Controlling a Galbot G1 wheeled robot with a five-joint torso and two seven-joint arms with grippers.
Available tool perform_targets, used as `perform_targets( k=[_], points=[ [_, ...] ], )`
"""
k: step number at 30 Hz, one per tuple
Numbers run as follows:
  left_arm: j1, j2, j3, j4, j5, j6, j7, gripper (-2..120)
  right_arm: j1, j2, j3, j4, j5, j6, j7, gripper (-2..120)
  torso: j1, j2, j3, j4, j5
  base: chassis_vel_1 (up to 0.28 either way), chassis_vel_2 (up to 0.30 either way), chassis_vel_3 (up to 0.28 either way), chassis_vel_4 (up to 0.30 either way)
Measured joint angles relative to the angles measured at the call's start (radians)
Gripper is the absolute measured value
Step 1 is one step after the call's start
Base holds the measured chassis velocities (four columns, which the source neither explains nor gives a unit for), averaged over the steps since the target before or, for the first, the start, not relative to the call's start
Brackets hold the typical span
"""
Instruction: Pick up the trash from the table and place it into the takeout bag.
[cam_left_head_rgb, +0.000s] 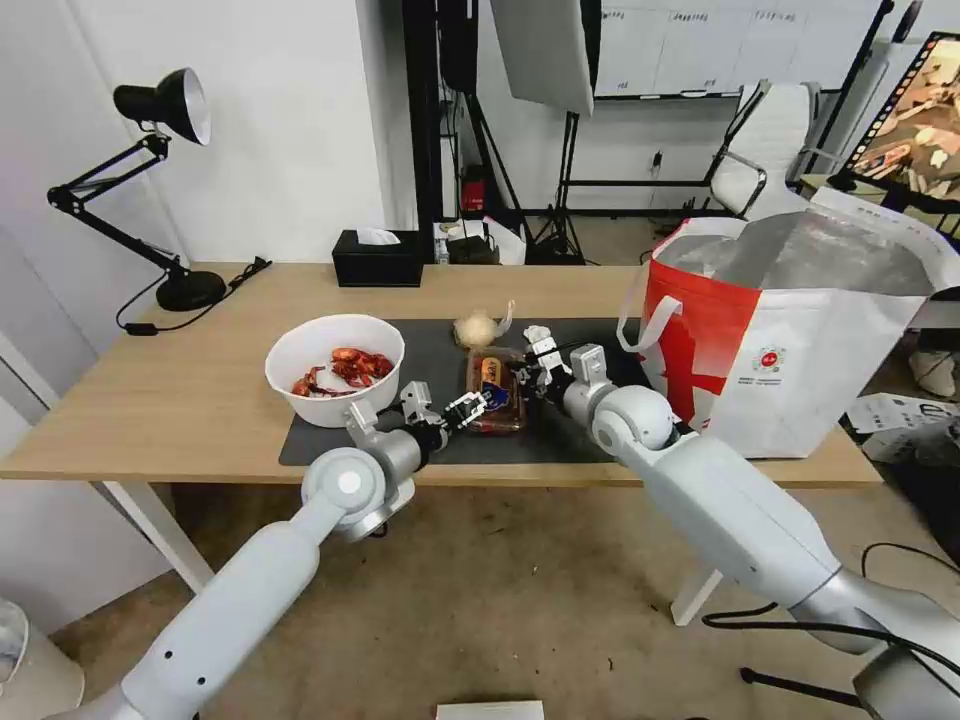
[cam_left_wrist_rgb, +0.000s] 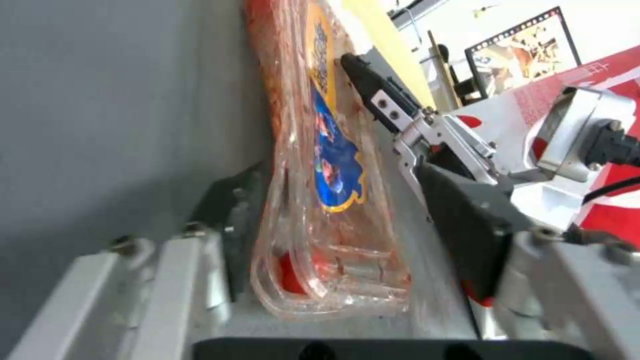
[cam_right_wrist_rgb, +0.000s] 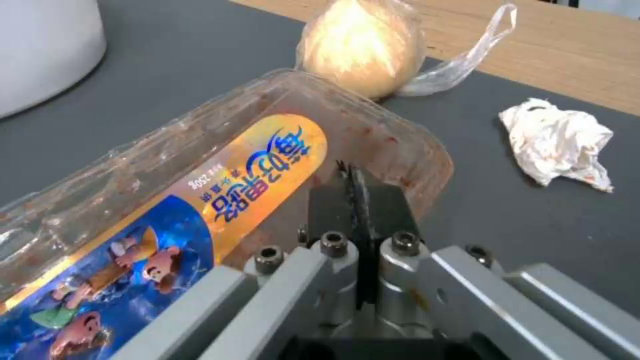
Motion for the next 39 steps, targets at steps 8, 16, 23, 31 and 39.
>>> perform_targets(
  k=[8,16,23,31,39],
  points=[
    [-0.002,-0.004,0.002,0.007,-0.001,-0.009,-0.003,28,0.000,-0.006,0.000,0.005,0.003,-0.001,0.001,0,0.000,0.000,0.000,0.0000,0.0000,0.000,0.000,0.000,0.000],
    [-0.001,-0.004,0.005,0.006,0.000,-0.014,-0.002,0,-0.010,-0.007,0.013,0.016,0.082,0.029,0.009,0,0.000,0.000,0.000,-0.0001,-0.0001,0.000,0.000,0.000,0.000],
    [0.000,-0.005,-0.020,-0.036,0.010,-0.031,-0.002,0,-0.073,0.004,0.064,0.089,0.360,0.310,0.099,5,0.000,0.000,0.000,0.0003,-0.0001,0.000,0.000,0.000,0.000],
    [-0.019,0.024,-0.071,-0.112,0.115,-0.067,0.007,0,-0.274,-0.061,0.218,0.297,0.319,0.478,0.115,31,0.000,0.000,0.000,-0.0002,-0.0002,0.000,0.000,0.000,0.000],
    [-0.193,0.107,-0.063,-0.114,0.175,-0.094,0.045,0,-0.566,-0.152,0.353,0.501,0.068,0.428,0.139,61,0.000,0.000,0.000,0.0001,0.0000,0.000,0.000,0.000,0.000]
  ],
)
